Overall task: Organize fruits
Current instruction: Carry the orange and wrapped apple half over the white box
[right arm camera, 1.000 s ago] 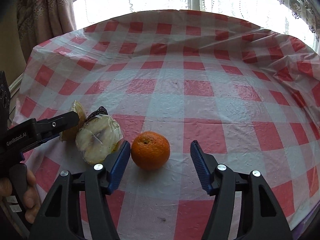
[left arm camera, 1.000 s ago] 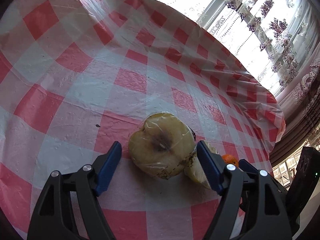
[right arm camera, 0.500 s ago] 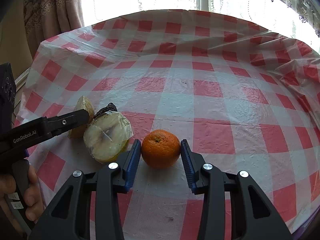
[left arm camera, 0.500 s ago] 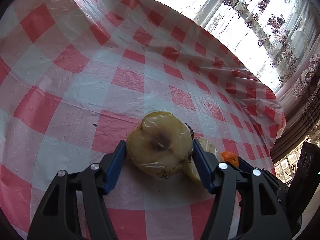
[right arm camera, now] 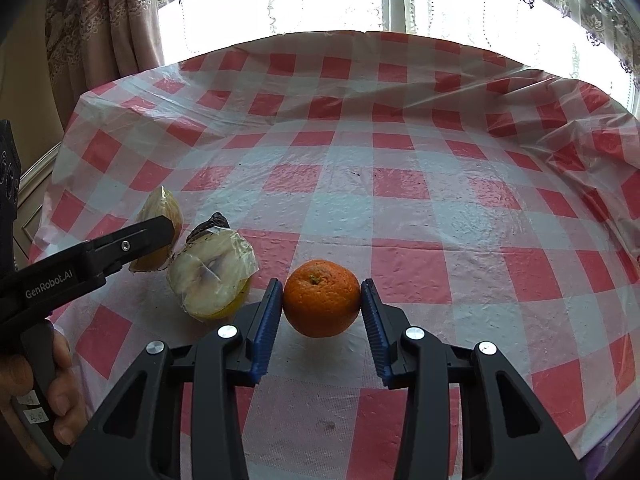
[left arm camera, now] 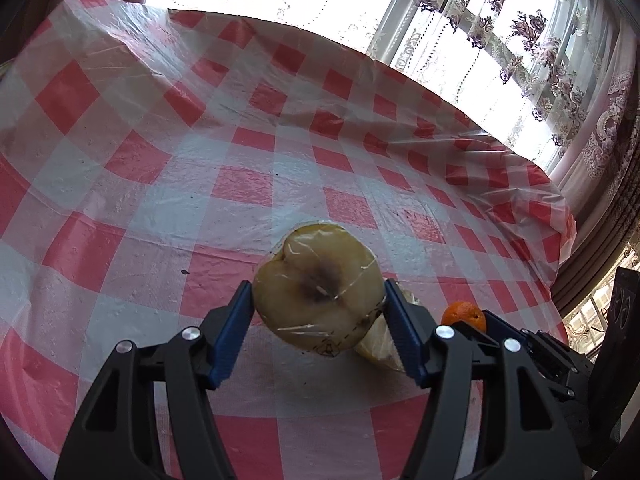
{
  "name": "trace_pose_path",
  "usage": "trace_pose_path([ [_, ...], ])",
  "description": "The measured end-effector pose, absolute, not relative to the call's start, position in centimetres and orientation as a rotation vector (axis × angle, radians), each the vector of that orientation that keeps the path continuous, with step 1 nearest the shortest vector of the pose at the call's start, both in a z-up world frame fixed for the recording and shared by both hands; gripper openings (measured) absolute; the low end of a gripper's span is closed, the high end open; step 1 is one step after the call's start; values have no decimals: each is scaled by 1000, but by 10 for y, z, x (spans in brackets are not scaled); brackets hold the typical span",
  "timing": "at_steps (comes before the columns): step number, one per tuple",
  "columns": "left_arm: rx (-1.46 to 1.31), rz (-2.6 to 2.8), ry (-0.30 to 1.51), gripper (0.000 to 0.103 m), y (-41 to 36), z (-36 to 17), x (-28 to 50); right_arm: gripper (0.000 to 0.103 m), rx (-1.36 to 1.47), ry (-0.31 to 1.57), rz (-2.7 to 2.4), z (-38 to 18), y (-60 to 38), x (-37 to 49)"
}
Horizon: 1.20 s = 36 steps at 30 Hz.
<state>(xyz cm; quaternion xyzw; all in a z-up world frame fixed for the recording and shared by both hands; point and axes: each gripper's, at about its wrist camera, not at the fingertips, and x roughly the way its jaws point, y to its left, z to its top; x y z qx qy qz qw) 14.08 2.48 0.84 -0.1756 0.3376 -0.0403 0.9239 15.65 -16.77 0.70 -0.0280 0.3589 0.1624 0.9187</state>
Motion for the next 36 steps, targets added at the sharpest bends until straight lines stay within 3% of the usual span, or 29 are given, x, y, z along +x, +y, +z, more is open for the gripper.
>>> trace_pose_path([
  [36,-168,-268,681,65,-81,43,121,40,138,725,222,35,-268,114],
])
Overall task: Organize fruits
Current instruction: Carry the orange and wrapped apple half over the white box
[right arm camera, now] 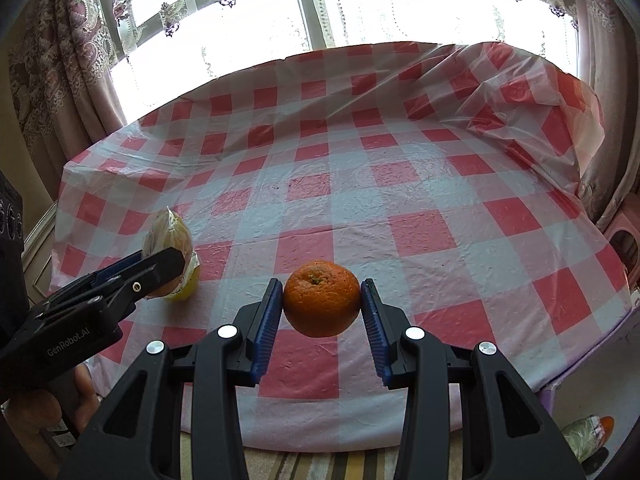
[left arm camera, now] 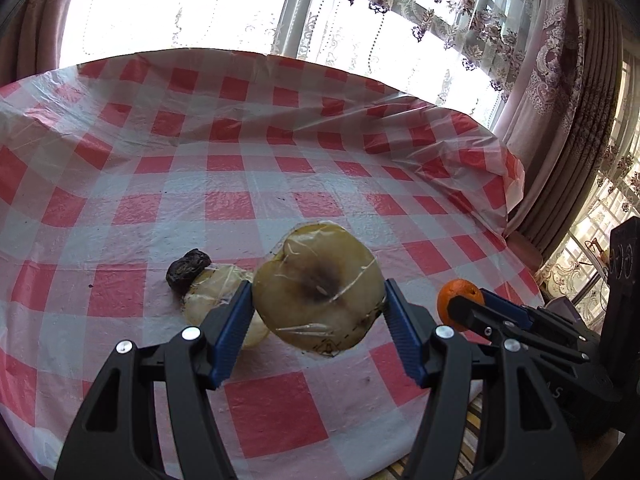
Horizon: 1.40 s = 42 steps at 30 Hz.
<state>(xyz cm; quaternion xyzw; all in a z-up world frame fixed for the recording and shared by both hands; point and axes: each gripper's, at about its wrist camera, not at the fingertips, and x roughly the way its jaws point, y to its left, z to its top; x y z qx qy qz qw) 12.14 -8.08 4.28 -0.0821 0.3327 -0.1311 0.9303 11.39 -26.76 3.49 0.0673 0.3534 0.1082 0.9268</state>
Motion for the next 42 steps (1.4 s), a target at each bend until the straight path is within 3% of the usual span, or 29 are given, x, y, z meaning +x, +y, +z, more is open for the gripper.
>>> trace_pose_path([
  [23,96,-585,694,65,-261,51,87,40,199,732,-44,45,-431,61],
  [36,330,-803,740,65,-381,22,55,40,217,804,-223,24,-522,40],
  [42,465,-881,843,65,-423,-4,53,40,156,898,-275,5,-543,46],
])
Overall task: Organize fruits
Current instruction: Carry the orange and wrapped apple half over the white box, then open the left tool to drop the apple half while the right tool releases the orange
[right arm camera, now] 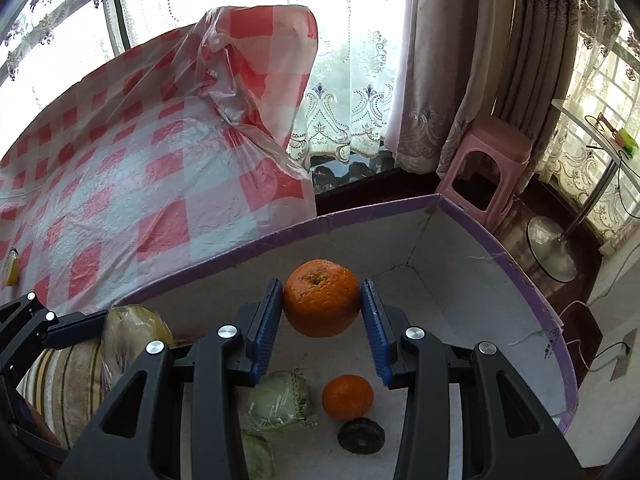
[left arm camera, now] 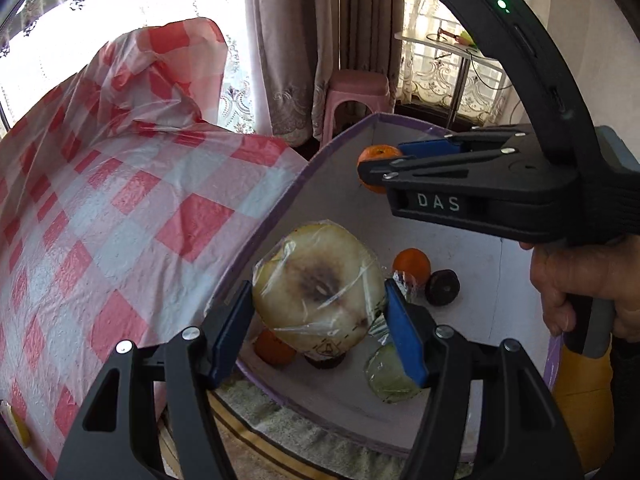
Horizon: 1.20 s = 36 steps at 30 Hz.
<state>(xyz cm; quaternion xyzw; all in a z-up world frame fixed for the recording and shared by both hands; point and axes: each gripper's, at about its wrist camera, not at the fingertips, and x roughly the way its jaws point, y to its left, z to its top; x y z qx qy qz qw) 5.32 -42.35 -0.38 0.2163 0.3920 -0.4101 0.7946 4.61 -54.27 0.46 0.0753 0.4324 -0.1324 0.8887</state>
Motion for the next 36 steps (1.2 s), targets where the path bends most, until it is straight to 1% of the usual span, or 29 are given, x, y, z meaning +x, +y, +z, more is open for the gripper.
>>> trace_pose_path([
  [4,536,-911,920,65,-443,-22,58,40,83,976,-281,-10,-546,55],
  [8,661,-897,951,65,-458,-39,60,40,5,1054,-272,-29,-544,67],
  [14,728,-897,1014,65,-467,-63,67,40,-34,1139,-265,-54,-547,80],
  [18,802,-851,997,65,-473,-72,68,40,-60,1197,-259,-69,-550,86],
  [21,909,-813,958,65,-481,-82,62,40,-68,1234,-248,-80,-552,89],
  [26,996,-784,968,65,-488,-97,59,40,-62,1283,-242,-98,-559,89],
  [28,1016,-780,981,65,-490,-102,59,40,-53,1298,-232,-105,-561,88],
  [36,1017,-782,1003,65,-491,-104,61,41,-62,1291,-213,-101,-565,92],
])
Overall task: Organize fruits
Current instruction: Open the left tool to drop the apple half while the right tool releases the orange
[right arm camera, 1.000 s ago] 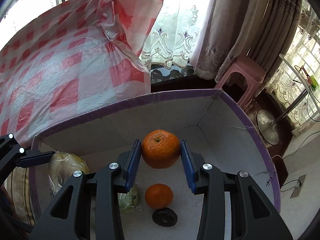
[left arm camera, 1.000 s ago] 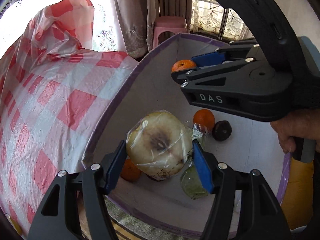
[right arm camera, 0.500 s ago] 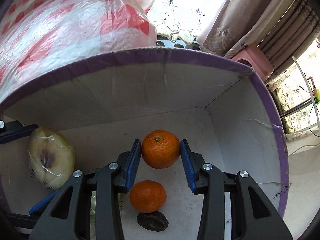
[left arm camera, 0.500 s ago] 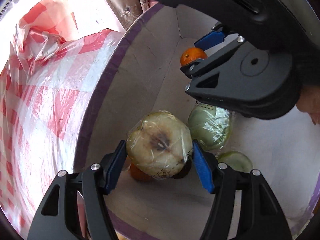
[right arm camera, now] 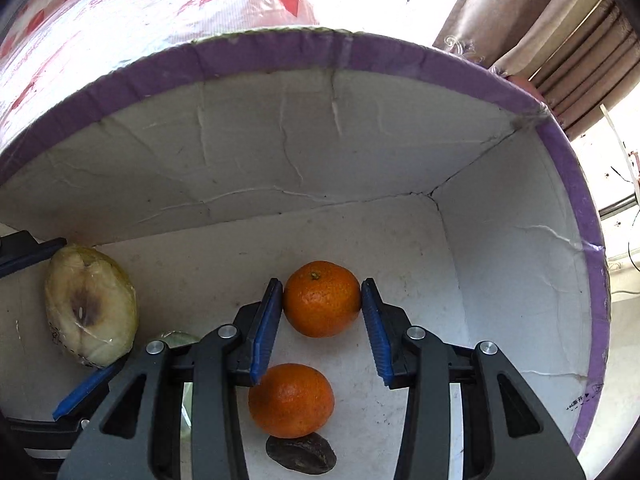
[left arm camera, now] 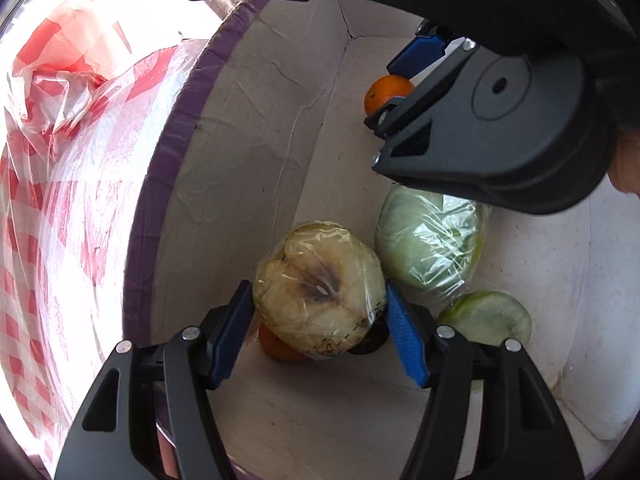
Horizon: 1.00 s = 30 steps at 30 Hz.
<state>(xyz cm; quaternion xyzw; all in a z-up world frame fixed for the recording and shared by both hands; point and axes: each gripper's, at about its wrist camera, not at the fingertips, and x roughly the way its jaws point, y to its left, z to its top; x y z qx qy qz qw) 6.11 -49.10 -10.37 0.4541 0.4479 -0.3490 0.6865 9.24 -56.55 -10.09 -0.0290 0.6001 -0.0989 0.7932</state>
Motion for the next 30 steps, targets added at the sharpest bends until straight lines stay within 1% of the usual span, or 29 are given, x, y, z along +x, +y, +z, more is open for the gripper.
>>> trace_pose_path([
  [3,1025,-776,1006,66,-494,-106,67,42,-75,1288,-211,-101,-566,94],
  [6,1023,-777,1004,66,-495,-108,68,45,-88,1292,-213,-104,-561,94],
  [11,1012,-783,1006,66,-494,-106,67,48,-117,1303,-222,-110,-555,91],
  [15,1011,-785,996,66,-493,-104,68,56,-116,1314,-213,-113,-550,96],
  [18,1005,-787,989,66,-492,-102,68,57,-118,1311,-211,-116,-544,98],
  [20,1000,-791,983,67,-490,-100,68,60,-115,1310,-210,-117,-543,95],
  [22,994,-797,966,70,-489,-97,65,69,-119,1304,-211,-115,-541,95],
  [23,993,-795,946,79,-488,-93,61,70,-123,1299,-215,-117,-541,93],
  [24,988,-793,920,91,-488,-89,58,72,-123,1294,-218,-116,-540,93],
  [25,982,-793,896,94,-487,-84,56,74,-121,1286,-222,-114,-539,92],
  [28,965,-789,865,95,-482,-79,53,81,-123,1258,-245,-106,-540,89],
  [30,950,-791,846,95,-479,-74,51,83,-124,1237,-244,-97,-531,83],
])
